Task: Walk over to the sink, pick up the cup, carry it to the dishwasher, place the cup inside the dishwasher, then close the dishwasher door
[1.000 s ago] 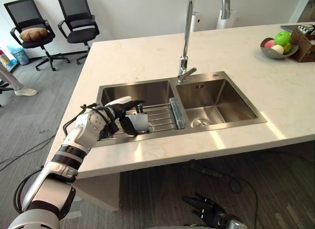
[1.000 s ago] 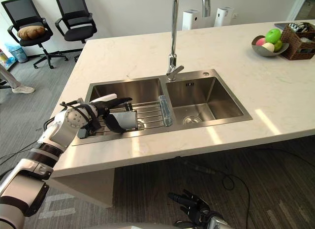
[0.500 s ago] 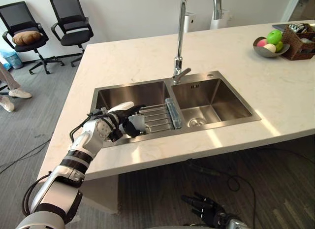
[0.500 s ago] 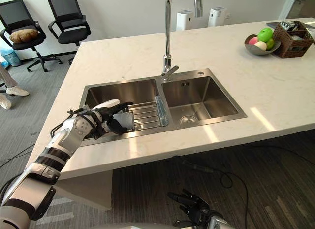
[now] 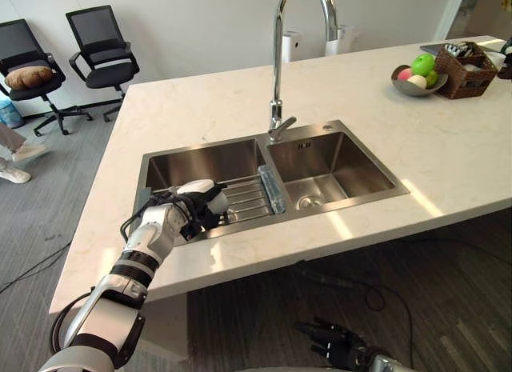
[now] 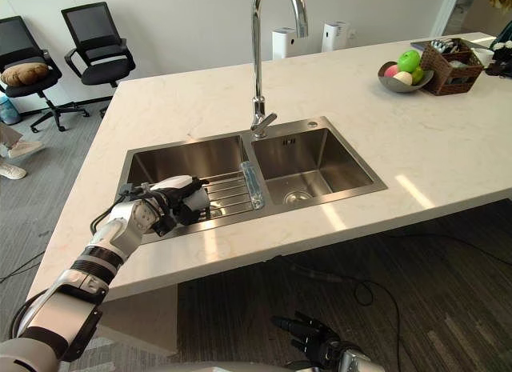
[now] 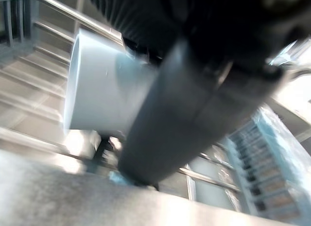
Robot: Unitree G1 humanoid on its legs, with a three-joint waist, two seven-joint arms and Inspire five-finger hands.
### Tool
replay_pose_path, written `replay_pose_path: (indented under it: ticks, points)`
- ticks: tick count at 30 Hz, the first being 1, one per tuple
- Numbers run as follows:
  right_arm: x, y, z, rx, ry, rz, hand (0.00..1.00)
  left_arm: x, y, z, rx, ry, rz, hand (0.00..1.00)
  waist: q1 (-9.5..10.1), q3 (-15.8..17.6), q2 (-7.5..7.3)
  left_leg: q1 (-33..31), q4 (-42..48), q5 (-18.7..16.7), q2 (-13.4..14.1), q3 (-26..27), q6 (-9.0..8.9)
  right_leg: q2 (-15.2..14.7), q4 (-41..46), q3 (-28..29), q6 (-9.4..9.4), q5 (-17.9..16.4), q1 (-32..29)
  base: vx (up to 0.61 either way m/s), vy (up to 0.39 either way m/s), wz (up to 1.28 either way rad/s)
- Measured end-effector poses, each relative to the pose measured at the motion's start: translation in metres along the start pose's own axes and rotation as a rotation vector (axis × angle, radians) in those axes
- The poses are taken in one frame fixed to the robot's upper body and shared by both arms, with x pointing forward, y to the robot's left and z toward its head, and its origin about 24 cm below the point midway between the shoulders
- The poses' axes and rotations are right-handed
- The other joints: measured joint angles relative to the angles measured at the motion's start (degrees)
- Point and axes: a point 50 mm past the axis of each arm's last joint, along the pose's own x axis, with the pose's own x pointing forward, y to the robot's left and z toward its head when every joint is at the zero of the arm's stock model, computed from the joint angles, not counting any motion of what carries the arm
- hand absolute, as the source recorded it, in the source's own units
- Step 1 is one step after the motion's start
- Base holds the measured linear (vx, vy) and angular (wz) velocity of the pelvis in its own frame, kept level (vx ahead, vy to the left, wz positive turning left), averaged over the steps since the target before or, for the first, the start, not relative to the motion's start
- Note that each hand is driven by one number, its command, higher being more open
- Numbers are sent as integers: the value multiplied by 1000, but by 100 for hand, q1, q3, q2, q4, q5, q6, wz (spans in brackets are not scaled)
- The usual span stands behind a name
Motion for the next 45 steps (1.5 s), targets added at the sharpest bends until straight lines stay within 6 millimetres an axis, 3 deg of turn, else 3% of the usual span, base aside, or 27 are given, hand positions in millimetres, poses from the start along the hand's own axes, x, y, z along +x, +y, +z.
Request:
replay_pose_path:
  ticks: [8, 22, 23, 33, 45]
  points:
    - [-1, -2, 0, 6, 27, -3, 100, 4, -6, -2, 17, 74, -19, 100, -13, -3, -16, 89, 0, -27, 27, 44, -30, 41, -17, 43, 3, -1, 80, 7, -13, -2]
    - [-3, -6, -2, 19, 63, 5, 100, 8, -11, -10, -102, 162, -35, 100, -85, -18, -32, 158, 0, -30, 42, 77, -34, 70, -20, 90, 0, 1, 127, -3, -4, -1]
    - [-3, -6, -2, 20, 65, 6, 100, 9, -12, -12, -108, 173, -40, 0, -87, -19, -33, 178, 0, -32, 45, 82, -37, 72, -20, 98, 1, 1, 141, -5, -18, -3]
    - [-5, -8, -2, 24, 80, 16, 100, 5, -21, -42, -147, 323, 13, 0, -56, -20, -46, 226, 2, -64, 73, 119, -73, 89, -20, 207, 4, -1, 137, 8, -19, -6]
    - [-5, -11, -2, 19, 106, 13, 100, 4, -37, -40, -202, 174, 213, 0, 180, -39, -81, 166, 3, -87, 49, 39, -74, 59, -46, 163, 41, -26, 95, 2, -5, 1]
